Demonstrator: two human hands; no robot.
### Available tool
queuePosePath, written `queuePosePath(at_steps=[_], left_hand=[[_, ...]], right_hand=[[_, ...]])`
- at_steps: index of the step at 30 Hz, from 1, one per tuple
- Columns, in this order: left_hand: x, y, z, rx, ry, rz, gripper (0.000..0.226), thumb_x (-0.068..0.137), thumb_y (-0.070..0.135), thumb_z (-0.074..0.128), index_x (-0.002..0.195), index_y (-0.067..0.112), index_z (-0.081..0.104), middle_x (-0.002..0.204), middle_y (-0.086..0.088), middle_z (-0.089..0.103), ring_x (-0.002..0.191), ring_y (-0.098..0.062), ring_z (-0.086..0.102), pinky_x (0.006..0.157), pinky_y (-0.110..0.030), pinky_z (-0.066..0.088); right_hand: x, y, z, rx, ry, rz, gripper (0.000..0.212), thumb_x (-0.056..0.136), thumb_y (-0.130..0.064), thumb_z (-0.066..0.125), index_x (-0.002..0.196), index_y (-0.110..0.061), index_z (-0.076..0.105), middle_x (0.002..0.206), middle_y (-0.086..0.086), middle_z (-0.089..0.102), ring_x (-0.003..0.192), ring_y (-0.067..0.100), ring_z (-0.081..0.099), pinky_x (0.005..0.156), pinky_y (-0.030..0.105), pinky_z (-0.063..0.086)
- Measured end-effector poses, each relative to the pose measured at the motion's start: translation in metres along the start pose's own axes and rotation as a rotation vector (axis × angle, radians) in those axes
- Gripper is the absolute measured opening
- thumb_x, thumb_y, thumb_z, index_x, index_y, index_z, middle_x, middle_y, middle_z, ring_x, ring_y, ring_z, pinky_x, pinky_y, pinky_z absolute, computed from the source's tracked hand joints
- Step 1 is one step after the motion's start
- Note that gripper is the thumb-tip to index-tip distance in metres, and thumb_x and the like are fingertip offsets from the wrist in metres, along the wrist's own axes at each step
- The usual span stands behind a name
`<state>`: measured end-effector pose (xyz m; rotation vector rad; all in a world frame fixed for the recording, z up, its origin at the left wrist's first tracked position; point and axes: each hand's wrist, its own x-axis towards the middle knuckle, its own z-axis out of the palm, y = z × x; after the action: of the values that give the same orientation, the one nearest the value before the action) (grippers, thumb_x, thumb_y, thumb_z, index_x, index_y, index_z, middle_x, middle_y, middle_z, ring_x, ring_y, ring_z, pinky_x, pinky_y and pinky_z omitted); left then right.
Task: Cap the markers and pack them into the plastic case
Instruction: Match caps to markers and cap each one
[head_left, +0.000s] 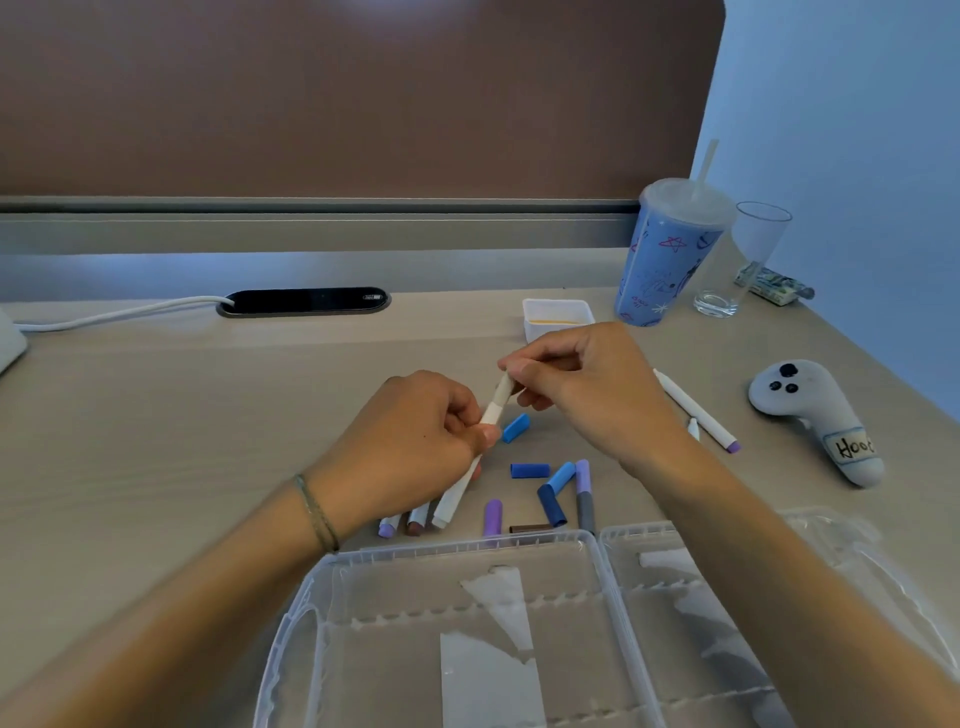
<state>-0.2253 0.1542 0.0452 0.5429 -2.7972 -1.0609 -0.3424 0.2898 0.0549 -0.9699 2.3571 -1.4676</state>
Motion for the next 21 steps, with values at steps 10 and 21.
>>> queuePosePath(at_steps=[10,21], left_hand=[[-0.002,-0.015,0.008,0.548,0.116,0.004,0.037,0.091,0.048,0.051,0.067,0.024,0.038,0.069,0.004,0.048,0.07,-0.017,0.052,0.059,-0.03,0.034],[0.004,-0.02,0.009,0.738,0.133,-0.047,0.044,0.093,0.064,0.045,0.071,0.028,0.035,0.069,0.007,0.037,0.073,-0.018,0.048,0.063,-0.03,0.037]], right_hand=[[0.014,0.029,-0.049,-0.535,-0.039,0.186,0.025,0.091,-0.017,0.066,0.07,-0.018,0.077,0.064,-0.002,0.073,0.07,0.01,0.069,0.067,0.026,0.053],[0.024,0.056,-0.042,-0.883,-0.016,0.263,0.035,0.079,-0.052,0.079,0.078,-0.02,0.066,0.079,0.002,0.065,0.079,0.022,0.063,0.067,0.034,0.051]])
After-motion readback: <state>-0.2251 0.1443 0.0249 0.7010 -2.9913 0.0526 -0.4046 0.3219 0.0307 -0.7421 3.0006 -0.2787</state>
